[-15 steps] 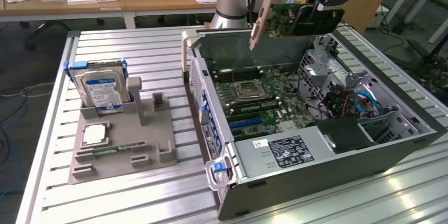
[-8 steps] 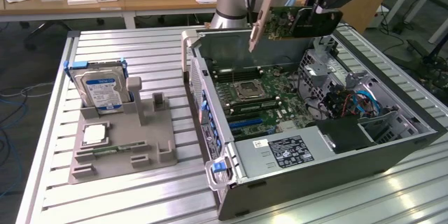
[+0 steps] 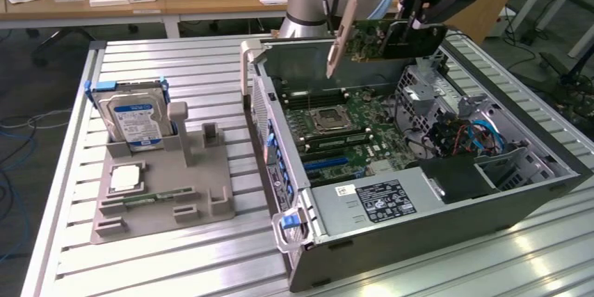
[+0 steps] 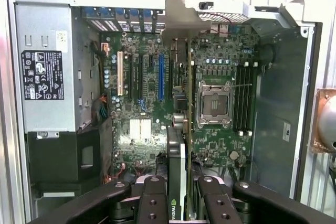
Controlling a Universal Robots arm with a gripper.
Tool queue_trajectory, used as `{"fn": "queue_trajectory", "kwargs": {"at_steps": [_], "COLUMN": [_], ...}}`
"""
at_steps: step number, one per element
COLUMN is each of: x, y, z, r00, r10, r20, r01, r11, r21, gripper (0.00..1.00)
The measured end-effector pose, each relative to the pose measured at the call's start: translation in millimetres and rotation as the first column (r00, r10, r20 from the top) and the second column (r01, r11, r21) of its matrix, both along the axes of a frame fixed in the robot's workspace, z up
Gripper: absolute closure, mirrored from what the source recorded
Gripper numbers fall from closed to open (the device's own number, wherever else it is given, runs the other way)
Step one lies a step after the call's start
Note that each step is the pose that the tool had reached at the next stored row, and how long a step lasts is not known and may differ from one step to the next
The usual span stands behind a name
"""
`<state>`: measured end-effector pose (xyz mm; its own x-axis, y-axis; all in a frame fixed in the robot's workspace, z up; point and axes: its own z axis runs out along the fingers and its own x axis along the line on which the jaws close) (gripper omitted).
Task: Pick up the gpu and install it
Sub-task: 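Insert the gpu into the slot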
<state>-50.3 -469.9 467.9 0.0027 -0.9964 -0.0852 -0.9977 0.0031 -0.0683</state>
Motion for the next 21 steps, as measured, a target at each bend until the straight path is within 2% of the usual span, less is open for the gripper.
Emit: {"fn": "queue_trajectory", "kwargs": {"at_steps": [21], "x": [-5.1], "y": [0.0], "z": [-38.2], "r00": [1.0000], "r10": [0.008], "r20": [0.0001], "r01": [-0.008], "r11": [1.0000], "r21": [0.0000], "gripper": [0.73]}}
